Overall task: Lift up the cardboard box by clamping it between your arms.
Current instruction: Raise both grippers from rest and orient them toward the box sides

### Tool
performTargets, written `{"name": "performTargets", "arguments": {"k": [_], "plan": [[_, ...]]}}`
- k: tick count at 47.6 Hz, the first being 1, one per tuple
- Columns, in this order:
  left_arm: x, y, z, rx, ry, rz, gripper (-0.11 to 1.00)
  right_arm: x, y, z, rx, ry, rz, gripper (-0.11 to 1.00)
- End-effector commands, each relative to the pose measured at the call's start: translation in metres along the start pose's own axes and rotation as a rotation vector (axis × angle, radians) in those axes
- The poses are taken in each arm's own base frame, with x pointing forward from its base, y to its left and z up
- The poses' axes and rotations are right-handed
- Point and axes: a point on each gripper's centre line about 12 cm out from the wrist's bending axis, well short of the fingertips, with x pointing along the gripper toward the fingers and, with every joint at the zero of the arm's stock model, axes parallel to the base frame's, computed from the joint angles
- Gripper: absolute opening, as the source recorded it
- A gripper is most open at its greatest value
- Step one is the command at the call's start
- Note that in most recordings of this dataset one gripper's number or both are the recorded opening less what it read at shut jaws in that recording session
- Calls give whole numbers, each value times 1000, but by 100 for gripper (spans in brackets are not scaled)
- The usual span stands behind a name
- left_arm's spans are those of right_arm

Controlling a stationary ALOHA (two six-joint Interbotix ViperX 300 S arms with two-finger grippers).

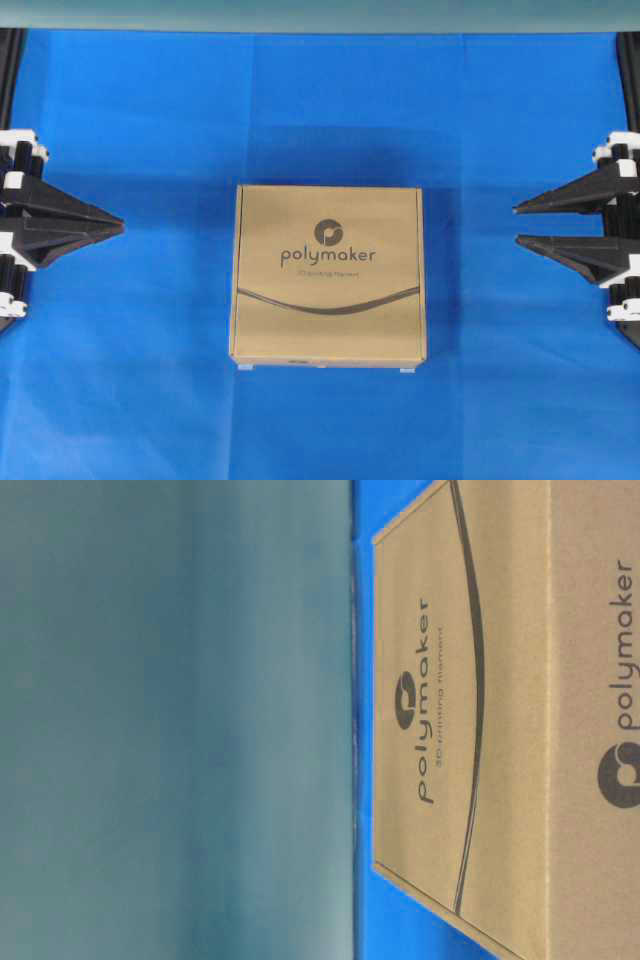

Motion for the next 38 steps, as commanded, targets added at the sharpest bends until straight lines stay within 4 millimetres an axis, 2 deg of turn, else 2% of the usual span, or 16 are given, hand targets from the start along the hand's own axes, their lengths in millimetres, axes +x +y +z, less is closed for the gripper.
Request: {"name": "performTargets", "arguments": {"k": [1, 4, 7, 9, 16, 26, 38], "plan": [[3, 1, 2, 9, 28, 2, 5, 3, -1, 7, 6, -9, -6, 14], [5, 3, 3, 8, 66, 12, 7, 4, -2, 1, 28, 47, -14, 9], [6, 4, 4, 8, 95, 17, 0, 4, -2, -3, 44, 129, -15, 1], [6, 4, 4, 8, 115, 21, 0, 4, -2, -6, 44, 188, -16, -1], [7, 7, -1, -15, 222, 37, 0, 2, -4, -14, 44, 378, -27, 0], [8, 10, -18, -29, 378, 52, 0, -2, -5, -31, 50, 614, -33, 0], [9, 12, -41, -33, 534, 64, 0, -3, -9, -66, 53, 868, -57, 1]]}}
